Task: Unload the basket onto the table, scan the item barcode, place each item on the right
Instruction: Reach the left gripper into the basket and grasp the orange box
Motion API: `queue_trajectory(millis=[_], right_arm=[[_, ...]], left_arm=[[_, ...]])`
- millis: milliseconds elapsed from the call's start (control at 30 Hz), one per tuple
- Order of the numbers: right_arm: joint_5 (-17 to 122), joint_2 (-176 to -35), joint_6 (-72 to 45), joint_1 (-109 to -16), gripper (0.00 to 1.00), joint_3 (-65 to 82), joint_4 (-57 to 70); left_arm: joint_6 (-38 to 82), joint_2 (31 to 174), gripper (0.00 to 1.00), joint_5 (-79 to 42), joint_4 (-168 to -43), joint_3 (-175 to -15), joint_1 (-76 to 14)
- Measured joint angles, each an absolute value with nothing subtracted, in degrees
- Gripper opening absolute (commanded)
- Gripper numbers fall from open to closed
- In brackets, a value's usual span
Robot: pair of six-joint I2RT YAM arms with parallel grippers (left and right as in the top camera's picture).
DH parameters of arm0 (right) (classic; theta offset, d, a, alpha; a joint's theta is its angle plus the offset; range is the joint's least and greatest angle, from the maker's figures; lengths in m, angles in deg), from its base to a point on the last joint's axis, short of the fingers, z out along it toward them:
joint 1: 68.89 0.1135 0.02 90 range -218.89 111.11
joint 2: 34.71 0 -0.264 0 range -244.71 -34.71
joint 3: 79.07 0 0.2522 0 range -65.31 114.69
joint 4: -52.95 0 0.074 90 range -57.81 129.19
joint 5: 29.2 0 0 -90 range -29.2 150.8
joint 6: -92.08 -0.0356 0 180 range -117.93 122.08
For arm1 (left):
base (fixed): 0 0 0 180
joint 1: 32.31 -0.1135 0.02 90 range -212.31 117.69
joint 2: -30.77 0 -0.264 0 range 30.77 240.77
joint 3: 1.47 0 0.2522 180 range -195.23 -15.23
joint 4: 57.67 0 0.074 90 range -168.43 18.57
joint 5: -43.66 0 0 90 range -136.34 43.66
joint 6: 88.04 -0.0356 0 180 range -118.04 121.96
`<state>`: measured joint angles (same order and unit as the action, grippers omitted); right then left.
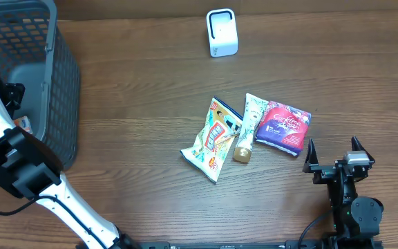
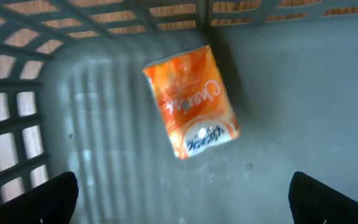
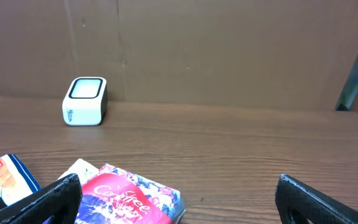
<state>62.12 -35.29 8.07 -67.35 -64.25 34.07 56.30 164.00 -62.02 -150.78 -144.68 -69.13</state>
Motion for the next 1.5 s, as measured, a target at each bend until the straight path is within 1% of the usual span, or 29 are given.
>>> queue_trajectory(millis=[233,400,600,733,767,800,867,900,933,967,1000,1033,1167,1333,1400,1467,1500], right_arm=[[62.12,-35.29,8.07,-67.35,1.00,-64.25,34.07],[62.12,-35.29,8.10,-67.35,1.00,-64.25,34.04],[62.12,-35.29,8.05,-67.35,1.00,-64.25,34.04],[62.12,-35.29,8.05,-67.35,1.00,-64.25,34.02],[62.12,-35.29,8.10,-67.35,1.00,-64.25,34.04],[62.12,-35.29,8.07,-67.35,1.00,-64.25,34.02],[62.10,-35.29,8.10,-67.35,1.00,-64.25,34.04],[62.12,-35.29,8.07,-67.35,1.00,-64.25,34.00],[62.15,-35.29,8.10,-67.35,1.00,-64.25,34.04],[62.12,-35.29,8.10,-67.35,1.00,-64.25,34.04],[62.10,-35.29,8.10,-67.35,1.00,-64.25,34.02],[62.10,-35.29,8.05,-67.35,1.00,-64.25,34.07],[62.12,-35.29,8.10,-67.35,1.00,-64.25,34.07],[62.10,-35.29,8.07,-67.35,1.00,-64.25,34.04],[62.12,-35.29,8.10,-67.35,1.00,-64.25,34.02],[62.12,-35.29,8.07,-67.35,1.00,-64.25,34.09],[62.12,-35.29,8.10,-67.35,1.00,-64.25,34.00]], left_arm=[[56.46,164.39,1.00,-62.46,-148.07,-143.37,-69.59],[56.02,164.42,1.00,-62.44,-143.96,-136.97,-71.12],[50.73,164.42,1.00,-61.72,-137.10,-134.82,-71.42],[46.51,164.42,0.99,-58.79,-133.69,-133.95,-71.38],[45.77,164.42,0.96,-58.26,-133.14,-133.10,-71.36],[45.18,164.42,0.84,-57.89,-132.18,-131.76,-71.36],[44.35,164.46,0.72,-57.54,-131.09,-128.57,-71.36],[44.41,164.37,0.58,-57.24,-130.30,-127.76,-71.36],[44.09,164.28,0.40,-57.37,-130.36,-127.63,-71.31],[43.56,164.28,0.32,-57.30,-130.28,-127.52,-71.31],[43.28,164.28,0.15,-57.30,-130.30,-127.52,-71.31],[42.34,164.28,0.04,-57.32,-130.45,-127.52,-71.31],[40.46,164.15,0.04,-57.74,-132.70,-127.94,-71.31],[39.32,164.94,0.04,-57.46,-144.05,-133.66,-71.31],[38.77,165.40,0.04,-56.49,-149.12,-140.77,-71.31],[36.26,165.70,0.04,-52.76,-154.89,-151.52,-71.29],[35.67,165.62,0.04,-51.53,-155.87,-154.04,-71.29]])
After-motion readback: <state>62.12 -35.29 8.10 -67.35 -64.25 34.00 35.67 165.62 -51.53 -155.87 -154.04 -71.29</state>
